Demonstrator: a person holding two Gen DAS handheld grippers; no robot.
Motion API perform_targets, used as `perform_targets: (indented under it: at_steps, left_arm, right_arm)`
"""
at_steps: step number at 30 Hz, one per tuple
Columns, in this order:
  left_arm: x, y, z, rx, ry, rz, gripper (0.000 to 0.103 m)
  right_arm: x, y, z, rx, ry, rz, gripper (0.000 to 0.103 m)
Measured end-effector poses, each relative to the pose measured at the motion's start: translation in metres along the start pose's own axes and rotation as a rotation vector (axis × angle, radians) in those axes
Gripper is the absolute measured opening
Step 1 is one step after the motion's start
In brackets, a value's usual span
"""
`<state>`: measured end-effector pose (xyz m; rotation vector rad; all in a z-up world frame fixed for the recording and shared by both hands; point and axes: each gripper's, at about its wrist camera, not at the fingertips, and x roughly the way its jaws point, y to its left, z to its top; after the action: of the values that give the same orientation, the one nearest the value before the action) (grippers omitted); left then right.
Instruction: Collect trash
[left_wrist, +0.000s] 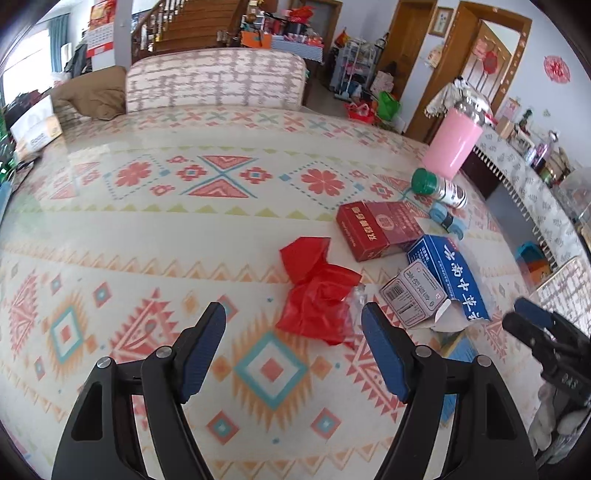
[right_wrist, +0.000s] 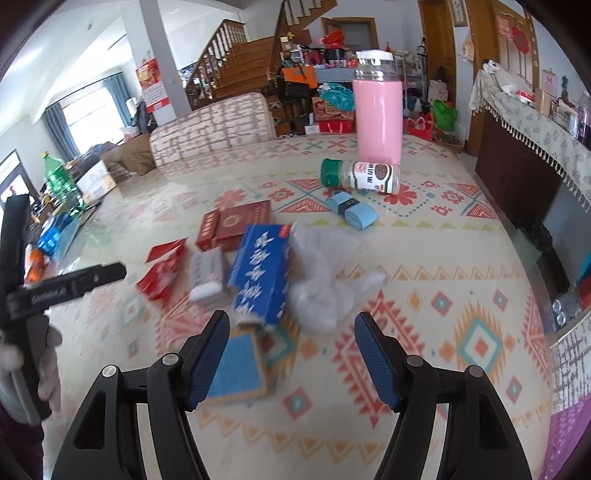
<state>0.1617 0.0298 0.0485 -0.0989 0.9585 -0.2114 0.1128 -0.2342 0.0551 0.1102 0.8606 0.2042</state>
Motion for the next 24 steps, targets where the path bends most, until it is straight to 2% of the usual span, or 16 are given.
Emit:
perform_targets:
  at_steps: [8,12,13,15,17,20,24]
  left_arm:
    - [0.028,-0.014,0.006,0.015,0.033,-0.003,0.075]
    - [0.038,-0.015,0.008,0.011,0.056,-0.022,0.075]
    - [0.040,-0.016,0.008,0.014,0.062,-0.026,0.073]
    - [0.044,-0.020,0.006,0.027,0.079,-0.037,0.056]
    - [0.044,-0.023,0.003,0.042,0.075,-0.029,0.049]
    - [0.042,-0.026,-0.001,0.041,0.081,-0.048,0.047]
    - [0.034,-0.030,-0.008,0.048,0.074,-0.049,0.046]
  right_arm:
    - [0.033,-0.011,0.020,0.071,0.017,0.031,0.074]
    - [0.047,-0.010,0.024,0.083,0.030,0.021,0.074]
    - [0.049,-0.012,0.025,0.091,0.031,0.021,0.071]
    - [0.053,-0.016,0.024,0.114,0.032,0.037,0.068]
    - [0.051,-0.019,0.023,0.127,0.023,0.050,0.061]
    - [0.046,-0.022,0.022,0.138,0.012,0.071,0.051]
    - [0.042,-0.028,0.016,0.159,0.007,0.082,0.051]
